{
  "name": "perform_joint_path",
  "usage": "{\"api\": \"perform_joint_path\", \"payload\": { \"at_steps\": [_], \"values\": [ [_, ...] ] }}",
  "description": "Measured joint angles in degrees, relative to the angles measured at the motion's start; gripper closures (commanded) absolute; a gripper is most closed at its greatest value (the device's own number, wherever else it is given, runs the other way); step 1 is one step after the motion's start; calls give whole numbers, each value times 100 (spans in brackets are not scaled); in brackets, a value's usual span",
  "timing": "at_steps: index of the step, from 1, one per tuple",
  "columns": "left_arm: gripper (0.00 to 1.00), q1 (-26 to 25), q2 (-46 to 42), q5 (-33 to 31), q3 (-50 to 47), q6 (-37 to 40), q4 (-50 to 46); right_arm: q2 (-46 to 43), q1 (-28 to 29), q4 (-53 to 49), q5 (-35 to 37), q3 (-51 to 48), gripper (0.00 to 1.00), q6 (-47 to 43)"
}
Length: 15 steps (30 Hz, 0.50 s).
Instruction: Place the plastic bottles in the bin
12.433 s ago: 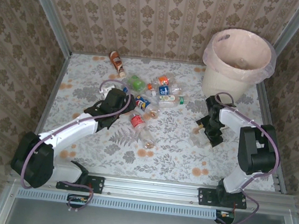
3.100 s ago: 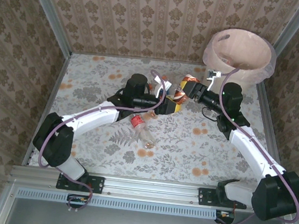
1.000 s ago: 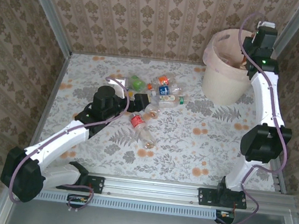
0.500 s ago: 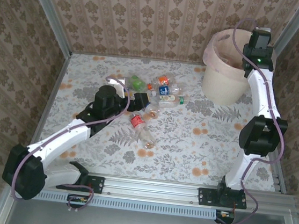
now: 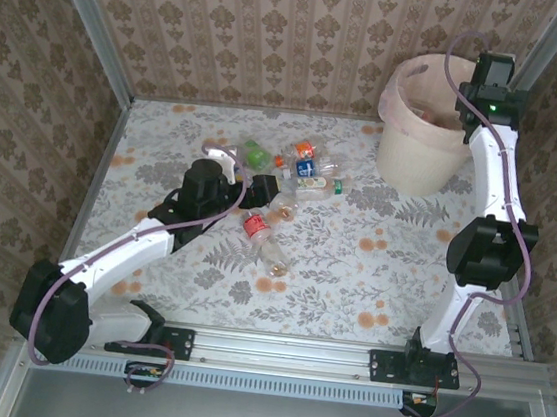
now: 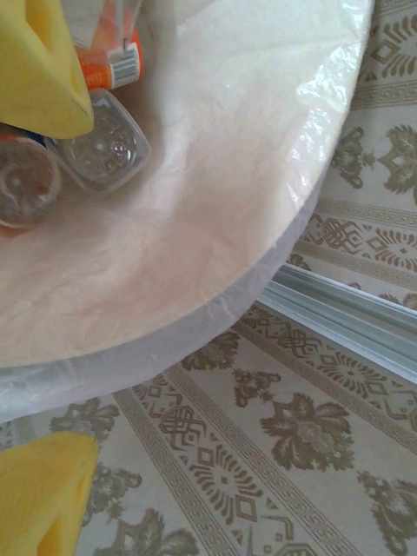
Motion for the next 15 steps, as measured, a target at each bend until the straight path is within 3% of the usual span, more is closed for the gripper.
{"api": "perform_joint_path", "payload": {
  "at_steps": [9,15],
  "values": [
    [0,72,0,-304,0,-144,-175,-730,151,-431,-804,-175,0,485],
    [0,114,0,-363,0,-212,-243,-1773,540,-90,-1646,-1180,0,824]
  ]
}}
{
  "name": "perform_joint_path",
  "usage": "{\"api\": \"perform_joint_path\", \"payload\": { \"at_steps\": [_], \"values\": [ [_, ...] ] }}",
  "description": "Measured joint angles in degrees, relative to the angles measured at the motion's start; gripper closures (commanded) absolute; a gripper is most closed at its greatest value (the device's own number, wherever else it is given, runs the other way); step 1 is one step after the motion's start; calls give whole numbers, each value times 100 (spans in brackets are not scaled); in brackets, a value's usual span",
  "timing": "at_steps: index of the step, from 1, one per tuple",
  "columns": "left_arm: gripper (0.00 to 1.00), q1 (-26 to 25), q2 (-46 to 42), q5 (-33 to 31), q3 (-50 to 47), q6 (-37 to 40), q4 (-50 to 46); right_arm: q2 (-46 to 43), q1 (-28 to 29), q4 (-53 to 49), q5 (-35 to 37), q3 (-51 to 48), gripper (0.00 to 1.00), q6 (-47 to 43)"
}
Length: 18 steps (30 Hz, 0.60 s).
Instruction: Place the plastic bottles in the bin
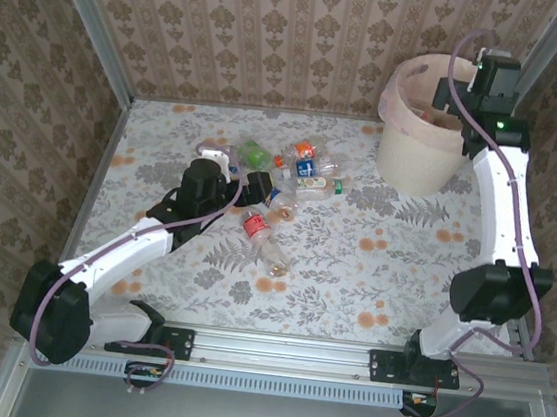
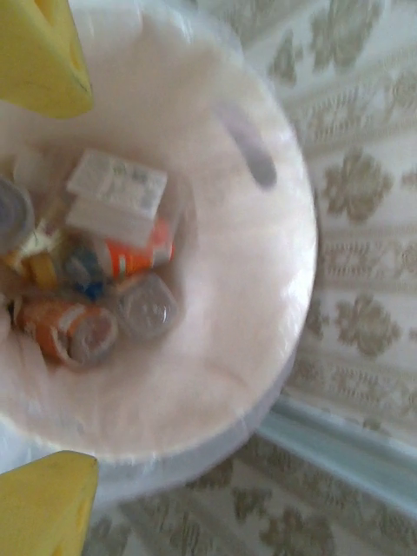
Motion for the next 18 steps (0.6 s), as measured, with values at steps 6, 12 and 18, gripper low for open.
{"api": "perform_joint_path", "payload": {
  "at_steps": [6,12,18],
  "values": [
    [0,11,66,-28,4,-98,-68,-699,439,1060,-1519,-1655,0,-437],
    [0,109,103,-227,4,-286,-105,-695,1209,1233,-2785,-2505,0,-2267],
    [0,321,96,-343,-63,-540,-177,-195,1786,914,-3252,-2632,0,-3862]
  ]
}}
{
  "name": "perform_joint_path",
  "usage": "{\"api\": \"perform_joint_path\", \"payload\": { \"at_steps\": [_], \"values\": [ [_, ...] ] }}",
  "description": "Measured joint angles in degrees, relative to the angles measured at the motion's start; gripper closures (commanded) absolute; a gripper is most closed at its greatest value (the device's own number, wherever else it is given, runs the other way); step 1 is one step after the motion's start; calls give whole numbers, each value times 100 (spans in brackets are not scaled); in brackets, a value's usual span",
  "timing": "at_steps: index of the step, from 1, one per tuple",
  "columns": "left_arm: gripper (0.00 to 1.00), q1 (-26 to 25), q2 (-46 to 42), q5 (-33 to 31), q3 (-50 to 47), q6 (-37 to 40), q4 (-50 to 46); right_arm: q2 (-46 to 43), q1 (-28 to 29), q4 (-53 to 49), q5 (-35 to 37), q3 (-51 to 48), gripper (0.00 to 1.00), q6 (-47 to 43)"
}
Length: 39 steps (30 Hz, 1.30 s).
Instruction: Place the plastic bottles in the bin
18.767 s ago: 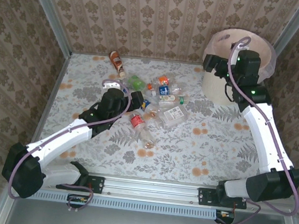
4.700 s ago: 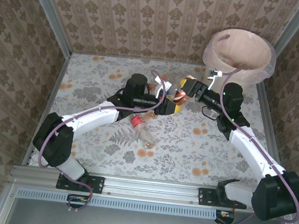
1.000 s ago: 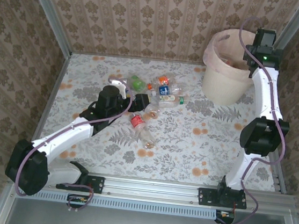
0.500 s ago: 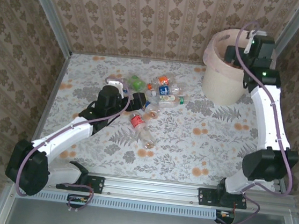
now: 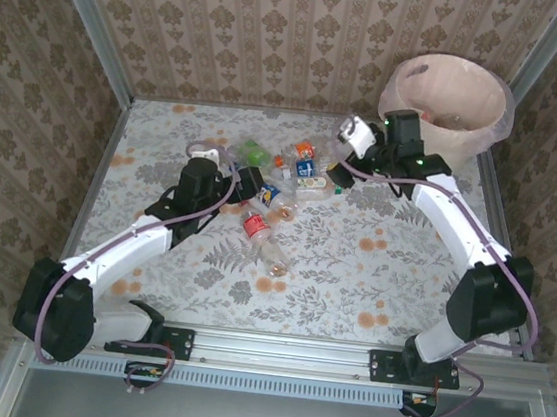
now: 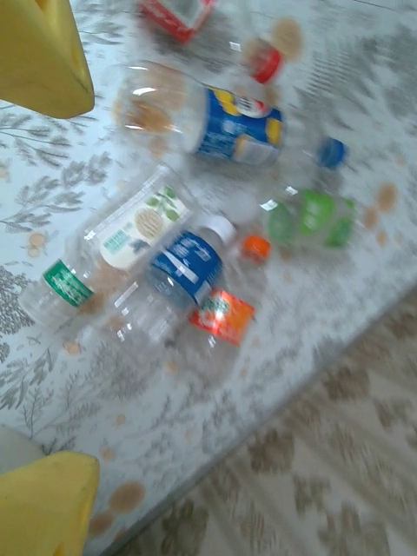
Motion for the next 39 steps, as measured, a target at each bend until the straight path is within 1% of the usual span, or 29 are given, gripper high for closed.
{"api": "perform_joint_path", "payload": {
  "at_steps": [7,11,20,26,32,36,39],
  "values": [
    [0,166,-142,-24,-203,-208,-114,887,363,-557,142,11,0,-1239],
    [0,199,-173,-24,-225,-275,-142,1375,555,-890,319,315,0,-1773],
    [0,236,-188,-26,-326,-337,-151,2173,671,-955,754,785,0,-2684],
    [0,236,-208,-48,-393,-380,-190,2647,702,-883,986,1086,0,-3067],
    [0,269,-208,-52,-393,-424,-186,2964,809,-859,1051,1351,0,-3252],
    [0,417,-203,-66,-393,-442,-186,3130,870,-1027,1043,1519,2,-3305],
    [0,424,-179,-63,-393,-444,-184,3154,881,-1283,1038,1569,4,-3300]
  ]
}}
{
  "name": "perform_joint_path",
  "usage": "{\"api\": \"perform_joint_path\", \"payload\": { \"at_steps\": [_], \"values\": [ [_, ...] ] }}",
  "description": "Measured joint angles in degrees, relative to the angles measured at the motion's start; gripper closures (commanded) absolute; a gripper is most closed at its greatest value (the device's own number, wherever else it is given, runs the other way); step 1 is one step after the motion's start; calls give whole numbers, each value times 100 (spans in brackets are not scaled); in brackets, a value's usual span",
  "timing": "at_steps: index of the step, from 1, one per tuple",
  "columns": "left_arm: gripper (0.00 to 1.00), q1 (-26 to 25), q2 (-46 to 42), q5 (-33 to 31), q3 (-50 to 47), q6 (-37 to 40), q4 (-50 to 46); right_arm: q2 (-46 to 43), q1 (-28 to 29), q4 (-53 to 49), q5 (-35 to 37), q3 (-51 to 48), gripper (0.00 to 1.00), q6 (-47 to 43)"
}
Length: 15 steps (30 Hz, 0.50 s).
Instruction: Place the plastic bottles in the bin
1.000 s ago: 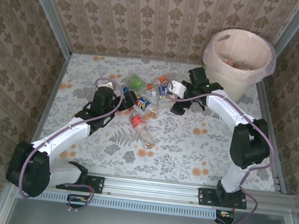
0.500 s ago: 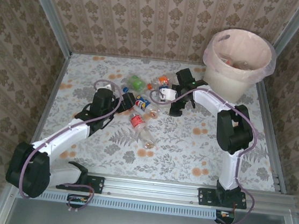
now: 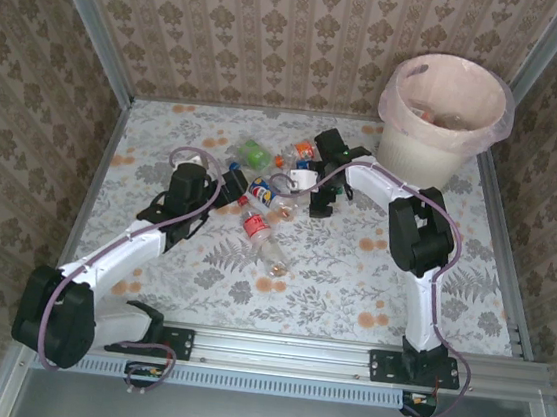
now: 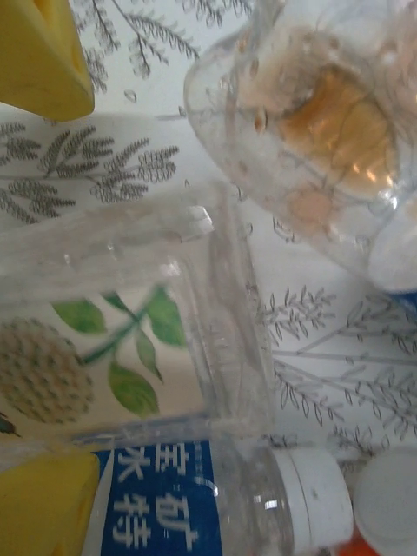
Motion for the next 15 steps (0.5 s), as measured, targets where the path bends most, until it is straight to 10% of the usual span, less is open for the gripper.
{"api": "perform_joint_path", "payload": {
  "at_steps": [15],
  "values": [
    [0,0,42,4,-2,-2,4,-199,-17,-52,289,-673,27,149]
  ]
}}
